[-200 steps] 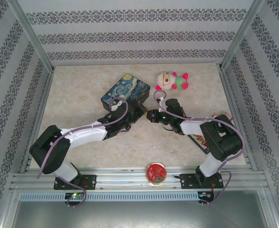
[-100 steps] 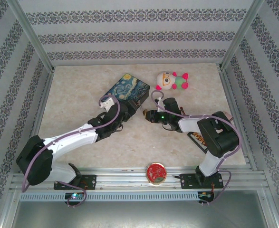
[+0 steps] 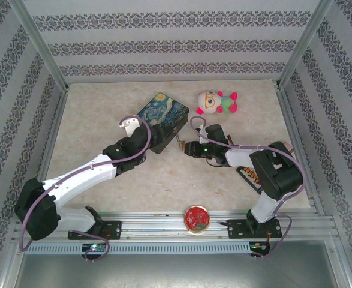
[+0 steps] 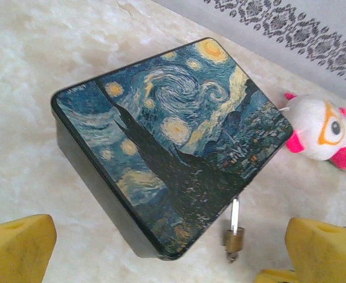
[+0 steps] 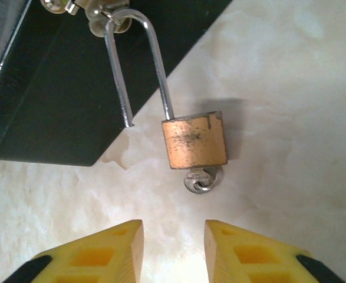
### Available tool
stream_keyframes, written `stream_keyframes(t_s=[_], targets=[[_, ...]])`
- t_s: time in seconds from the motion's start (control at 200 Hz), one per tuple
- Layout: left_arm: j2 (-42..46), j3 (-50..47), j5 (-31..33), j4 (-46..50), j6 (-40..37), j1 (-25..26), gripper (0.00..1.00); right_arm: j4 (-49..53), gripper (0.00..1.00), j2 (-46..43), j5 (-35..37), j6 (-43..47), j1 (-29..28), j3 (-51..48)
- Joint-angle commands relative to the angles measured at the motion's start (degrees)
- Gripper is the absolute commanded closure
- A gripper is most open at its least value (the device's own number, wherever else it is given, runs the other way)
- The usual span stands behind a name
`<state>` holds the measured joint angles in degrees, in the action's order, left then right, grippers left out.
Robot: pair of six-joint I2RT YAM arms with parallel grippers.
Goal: Unlock the padlock with the key
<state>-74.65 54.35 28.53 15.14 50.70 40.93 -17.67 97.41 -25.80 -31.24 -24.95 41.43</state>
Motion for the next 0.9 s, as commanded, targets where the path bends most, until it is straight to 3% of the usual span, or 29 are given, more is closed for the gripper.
stream_keyframes(t_s=[0.0, 0.305, 0.57, 0.894], targets=[[-1.8, 3.44, 0.83, 5.36, -8.0, -1.65, 0.01, 6.85, 0.62, -2.39, 4.28, 4.34, 0.08, 3.42], [-14.0, 12.72, -5.92, 9.03, -15.11, -5.66, 0.01, 22.31, 0.49, 1.89, 15.86, 15.71, -2.54, 13.86], [-23.85, 18.64, -6.51, 12.69, -16.85, -7.67, 0.01, 25.16, 0.48, 7.97, 15.96, 20.13, -4.29, 19.65], [-26.47, 17.45, -6.91, 13.95, -16.64, -10.13, 0.01, 24.58, 0.48, 11.74, 14.09, 19.86, -4.76, 21.96]])
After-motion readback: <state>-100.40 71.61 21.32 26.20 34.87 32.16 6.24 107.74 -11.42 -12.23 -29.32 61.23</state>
